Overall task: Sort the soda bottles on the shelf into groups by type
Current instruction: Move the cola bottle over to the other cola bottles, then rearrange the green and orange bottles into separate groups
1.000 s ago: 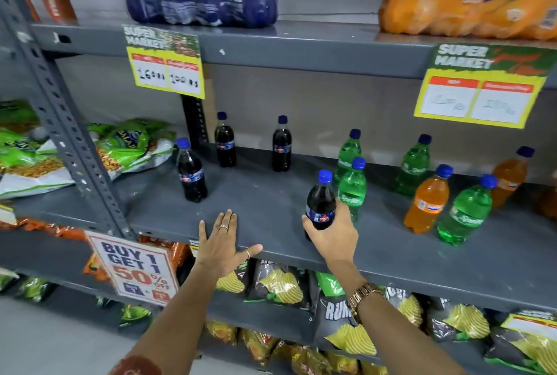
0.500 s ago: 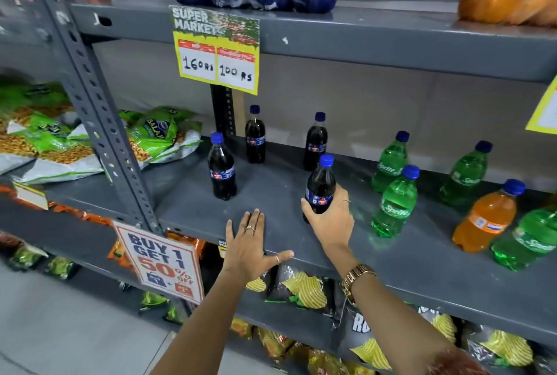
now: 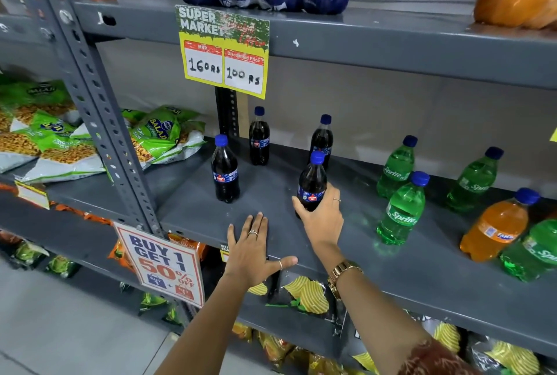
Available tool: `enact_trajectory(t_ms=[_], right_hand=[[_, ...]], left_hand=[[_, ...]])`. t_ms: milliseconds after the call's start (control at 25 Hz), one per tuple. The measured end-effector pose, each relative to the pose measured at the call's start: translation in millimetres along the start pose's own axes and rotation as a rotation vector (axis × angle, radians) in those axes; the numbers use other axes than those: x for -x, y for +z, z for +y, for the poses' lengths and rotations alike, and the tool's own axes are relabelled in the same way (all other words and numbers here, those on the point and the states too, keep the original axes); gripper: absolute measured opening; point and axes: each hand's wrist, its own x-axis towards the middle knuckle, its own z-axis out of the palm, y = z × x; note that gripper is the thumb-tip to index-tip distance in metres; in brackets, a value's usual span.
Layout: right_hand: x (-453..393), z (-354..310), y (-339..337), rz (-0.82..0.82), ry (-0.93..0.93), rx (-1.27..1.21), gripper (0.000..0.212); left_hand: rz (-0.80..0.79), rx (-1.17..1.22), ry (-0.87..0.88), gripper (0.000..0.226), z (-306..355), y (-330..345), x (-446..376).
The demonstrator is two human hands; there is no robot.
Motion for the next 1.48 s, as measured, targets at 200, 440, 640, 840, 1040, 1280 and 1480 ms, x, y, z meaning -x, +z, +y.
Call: enact_trajectory(t_ms=[200,440,640,840,1040,1280,1480], right_hand=[[1.0,-1.3,-2.9,-0.069,0.022,-0.005,0.080],[26.5,10.1,-25.7,0.082,-0.083,-0.135,0.067],[26.0,36.6,-69.3,0.341,-0.128,-0.119,0.037],[13.7,77.0,-130.6,0.516,-0.036,0.001,0.023],[4.0,107.0,-187.3,0.563,0.076,-0.009,0.037],[-13.2,136.1,-234.9,0.386,0.064,0.006,0.067],[-26.9,139.4,-247.1,0.207,0.094,-0.076,0.083]], left_hand=[[-0.003,-0.007,-0.004,0.137,-0.7,1.5,-1.2],[0.000,-0.031,-0.033,0.137,5.5,-3.5,1.5],[0.102,-0.084,-0.004,0.092,62.4,5.4,21.0],[0.084,-0.098,0.133,0.078,112.8,13.1,20.7],[0.053,-0.117,0.185,0.075,160.0,21.1,26.3],[-0.002,-0.062,0.167,0.065,208.6,32.6,34.7],[-0.013,-0.005,0.033,0.062,217.4,40.5,42.6]])
